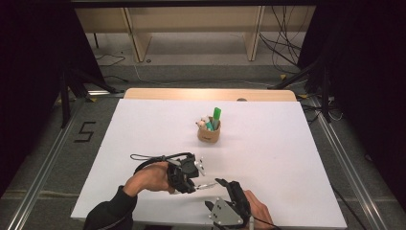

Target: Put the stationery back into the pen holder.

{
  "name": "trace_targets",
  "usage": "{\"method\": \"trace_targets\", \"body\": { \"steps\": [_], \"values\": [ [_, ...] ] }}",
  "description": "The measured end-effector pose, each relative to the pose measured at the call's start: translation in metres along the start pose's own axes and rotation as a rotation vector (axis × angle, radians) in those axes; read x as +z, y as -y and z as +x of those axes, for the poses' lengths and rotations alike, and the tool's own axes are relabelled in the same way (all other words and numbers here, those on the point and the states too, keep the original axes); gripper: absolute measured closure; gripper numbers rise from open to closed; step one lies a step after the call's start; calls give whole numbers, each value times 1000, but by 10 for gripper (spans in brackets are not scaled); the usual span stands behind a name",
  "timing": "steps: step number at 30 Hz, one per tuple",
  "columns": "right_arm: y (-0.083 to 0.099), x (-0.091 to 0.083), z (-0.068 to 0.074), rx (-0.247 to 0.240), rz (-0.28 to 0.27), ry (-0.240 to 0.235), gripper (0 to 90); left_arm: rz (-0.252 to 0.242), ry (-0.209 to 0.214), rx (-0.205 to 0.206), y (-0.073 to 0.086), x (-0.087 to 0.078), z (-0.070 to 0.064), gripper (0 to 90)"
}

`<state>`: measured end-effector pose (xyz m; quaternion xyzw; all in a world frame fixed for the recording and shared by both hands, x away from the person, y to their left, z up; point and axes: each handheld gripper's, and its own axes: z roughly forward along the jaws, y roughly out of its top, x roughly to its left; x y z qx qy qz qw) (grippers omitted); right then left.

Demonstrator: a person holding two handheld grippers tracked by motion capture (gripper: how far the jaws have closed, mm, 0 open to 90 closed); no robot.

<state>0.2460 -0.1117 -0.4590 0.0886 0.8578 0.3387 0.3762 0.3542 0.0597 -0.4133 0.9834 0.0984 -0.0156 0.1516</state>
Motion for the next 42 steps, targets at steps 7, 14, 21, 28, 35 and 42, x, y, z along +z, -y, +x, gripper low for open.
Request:
{"method": "trace_targets", "body": {
  "steps": [7,14,21,28,35,42],
  "values": [
    [-6,8,14,-145,33,58,300,-8,1,9,-3,0,-2,791],
    [-9,16,23,-264,61,114,369,-2,-1,12,-5,-1,-4,791],
    [-9,24,29,-333,99,161,461,4,-3,1,-5,0,-4,791],
    [-11,31,35,-407,120,185,529,15,3,-6,-6,3,-4,791],
    [-12,37,40,-471,127,205,586,18,7,-2,-7,3,-5,791],
    [-12,40,42,-495,137,215,657,21,9,-8,-7,4,-5,791]
  ]
}}
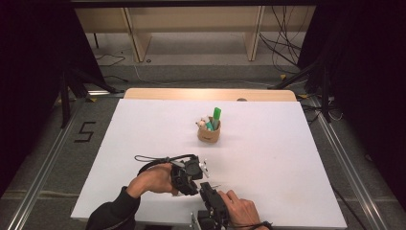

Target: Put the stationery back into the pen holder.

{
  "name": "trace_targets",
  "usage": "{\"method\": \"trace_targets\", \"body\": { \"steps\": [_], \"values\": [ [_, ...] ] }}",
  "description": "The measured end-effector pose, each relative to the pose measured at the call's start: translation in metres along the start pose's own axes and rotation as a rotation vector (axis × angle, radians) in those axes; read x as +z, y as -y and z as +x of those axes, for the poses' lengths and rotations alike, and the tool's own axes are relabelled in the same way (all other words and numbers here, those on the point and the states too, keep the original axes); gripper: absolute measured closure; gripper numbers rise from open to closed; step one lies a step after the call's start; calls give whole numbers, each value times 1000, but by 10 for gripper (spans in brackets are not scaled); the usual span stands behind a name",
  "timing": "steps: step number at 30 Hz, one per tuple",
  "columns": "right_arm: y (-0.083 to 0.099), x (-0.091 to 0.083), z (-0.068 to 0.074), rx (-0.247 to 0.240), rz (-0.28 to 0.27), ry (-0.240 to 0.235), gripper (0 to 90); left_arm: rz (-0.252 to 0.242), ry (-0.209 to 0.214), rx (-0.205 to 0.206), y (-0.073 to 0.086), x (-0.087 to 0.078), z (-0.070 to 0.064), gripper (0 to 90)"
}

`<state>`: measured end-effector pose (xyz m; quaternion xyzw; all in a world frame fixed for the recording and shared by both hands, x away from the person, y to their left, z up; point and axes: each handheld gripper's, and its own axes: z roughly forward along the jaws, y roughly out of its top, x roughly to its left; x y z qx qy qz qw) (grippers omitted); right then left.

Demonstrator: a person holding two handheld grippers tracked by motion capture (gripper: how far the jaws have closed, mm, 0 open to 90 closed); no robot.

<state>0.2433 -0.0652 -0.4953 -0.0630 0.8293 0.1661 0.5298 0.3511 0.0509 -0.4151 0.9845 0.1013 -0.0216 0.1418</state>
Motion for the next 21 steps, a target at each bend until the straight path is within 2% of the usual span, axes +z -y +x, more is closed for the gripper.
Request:
{"method": "trace_targets", "body": {
  "steps": [6,13,21],
  "values": [
    [-2,1,2,-37,-2,8,701,4,1,-2,0,0,0,791],
    [-3,2,3,-60,0,16,742,9,5,-10,-1,2,0,791],
    [-4,3,8,-92,9,6,794,16,12,-21,-1,3,1,788]
  ]
}}
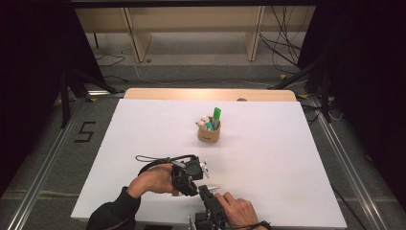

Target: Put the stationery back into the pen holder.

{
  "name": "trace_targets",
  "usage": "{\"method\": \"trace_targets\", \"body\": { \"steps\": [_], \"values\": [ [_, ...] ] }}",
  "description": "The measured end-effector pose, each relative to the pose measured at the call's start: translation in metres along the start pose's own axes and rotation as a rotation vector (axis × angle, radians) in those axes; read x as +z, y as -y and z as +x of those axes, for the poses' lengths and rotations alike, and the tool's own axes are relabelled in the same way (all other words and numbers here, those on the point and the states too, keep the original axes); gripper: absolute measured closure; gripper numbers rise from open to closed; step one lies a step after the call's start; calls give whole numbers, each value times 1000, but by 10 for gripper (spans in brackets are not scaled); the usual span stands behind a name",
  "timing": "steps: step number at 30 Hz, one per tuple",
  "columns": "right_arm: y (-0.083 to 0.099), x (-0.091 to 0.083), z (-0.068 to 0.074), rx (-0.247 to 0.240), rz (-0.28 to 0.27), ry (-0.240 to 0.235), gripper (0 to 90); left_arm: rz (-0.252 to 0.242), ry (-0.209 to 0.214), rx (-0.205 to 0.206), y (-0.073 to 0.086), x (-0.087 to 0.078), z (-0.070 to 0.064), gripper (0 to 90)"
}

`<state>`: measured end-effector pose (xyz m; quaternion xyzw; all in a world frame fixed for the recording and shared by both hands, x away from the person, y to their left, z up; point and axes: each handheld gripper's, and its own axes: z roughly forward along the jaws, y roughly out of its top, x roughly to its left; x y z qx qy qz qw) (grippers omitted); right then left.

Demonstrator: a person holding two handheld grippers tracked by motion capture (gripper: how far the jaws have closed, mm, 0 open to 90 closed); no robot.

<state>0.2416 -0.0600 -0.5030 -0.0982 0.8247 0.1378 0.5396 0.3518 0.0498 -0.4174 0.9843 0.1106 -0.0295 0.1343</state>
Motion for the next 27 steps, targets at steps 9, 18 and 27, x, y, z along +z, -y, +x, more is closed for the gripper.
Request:
{"method": "trace_targets", "body": {
  "steps": [9,18,27],
  "values": [
    [2,-1,-1,1,2,-18,799,11,-6,-6,6,-3,3,557],
    [14,-1,-3,9,19,-19,799,0,-45,-20,21,-14,8,402],
    [28,-1,-12,78,24,-19,799,-58,-86,-42,42,-23,12,338]
  ]
}}
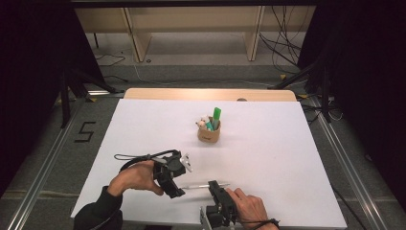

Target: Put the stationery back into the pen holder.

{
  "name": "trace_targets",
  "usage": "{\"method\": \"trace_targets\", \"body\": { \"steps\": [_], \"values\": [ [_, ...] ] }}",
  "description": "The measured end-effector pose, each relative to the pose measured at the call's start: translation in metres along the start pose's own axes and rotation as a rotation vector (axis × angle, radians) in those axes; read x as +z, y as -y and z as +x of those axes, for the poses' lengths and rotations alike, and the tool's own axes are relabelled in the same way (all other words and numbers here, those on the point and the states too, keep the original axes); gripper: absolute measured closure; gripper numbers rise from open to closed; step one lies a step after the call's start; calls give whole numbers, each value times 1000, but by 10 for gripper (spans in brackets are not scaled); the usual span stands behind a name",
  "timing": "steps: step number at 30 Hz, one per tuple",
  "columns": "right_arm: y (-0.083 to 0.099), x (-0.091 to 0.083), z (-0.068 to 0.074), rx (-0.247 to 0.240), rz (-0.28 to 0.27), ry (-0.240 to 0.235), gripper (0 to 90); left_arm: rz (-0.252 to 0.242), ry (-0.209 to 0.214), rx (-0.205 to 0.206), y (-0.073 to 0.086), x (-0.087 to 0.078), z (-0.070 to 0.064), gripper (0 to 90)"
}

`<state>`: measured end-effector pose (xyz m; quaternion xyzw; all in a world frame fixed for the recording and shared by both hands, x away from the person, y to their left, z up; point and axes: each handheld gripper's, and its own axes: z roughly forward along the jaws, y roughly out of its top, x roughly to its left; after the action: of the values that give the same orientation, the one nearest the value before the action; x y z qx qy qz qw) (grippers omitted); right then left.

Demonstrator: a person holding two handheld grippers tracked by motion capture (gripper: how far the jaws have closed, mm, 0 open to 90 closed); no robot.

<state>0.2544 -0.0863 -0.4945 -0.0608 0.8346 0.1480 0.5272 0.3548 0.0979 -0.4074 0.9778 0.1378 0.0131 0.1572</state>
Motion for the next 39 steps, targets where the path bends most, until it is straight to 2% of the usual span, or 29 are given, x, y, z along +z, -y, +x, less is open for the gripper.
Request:
{"method": "trace_targets", "body": {
  "steps": [1,3,5,8,10,11,14,15,17,19,22,23,27,30,33,36,39],
  "values": [
    [2,0,-2,12,-2,0,798,-16,-7,8,3,0,1,326],
    [6,0,-7,57,-8,-15,798,-43,-16,-8,9,-1,2,308],
    [12,3,-14,147,-16,-46,798,-76,-35,-12,14,-1,4,300],
    [25,6,-29,379,-53,-123,798,-138,-46,-42,22,0,6,281],
    [34,6,-40,499,-81,-154,798,-189,-54,-45,27,1,6,271],
    [38,7,-46,566,-99,-175,798,-212,-57,-61,29,2,6,267],
    [52,10,-62,792,-163,-246,798,-236,-82,-105,35,8,7,277],
    [58,12,-67,881,-188,-272,798,-244,-89,-117,37,10,7,270],
    [66,16,-75,993,-223,-299,798,-281,-107,-162,40,14,9,264],
    [73,22,-82,1104,-265,-318,798,-316,-134,-183,43,17,10,255],
    [81,31,-92,1228,-305,-331,798,-394,-155,-232,49,19,10,250],
    [83,34,-95,1261,-318,-330,798,-416,-170,-252,52,20,9,249],
    [90,49,-105,1361,-339,-318,798,-441,-201,-276,59,22,7,241],
    [93,57,-112,1414,-354,-312,798,-479,-216,-295,65,22,6,239],
    [94,65,-118,1440,-363,-300,798,-506,-223,-313,70,19,6,235],
    [94,72,-123,1457,-369,-290,798,-556,-225,-334,76,17,5,235],
    [94,80,-128,1468,-369,-297,798,-591,-241,-345,80,17,4,235]
  ]
}}
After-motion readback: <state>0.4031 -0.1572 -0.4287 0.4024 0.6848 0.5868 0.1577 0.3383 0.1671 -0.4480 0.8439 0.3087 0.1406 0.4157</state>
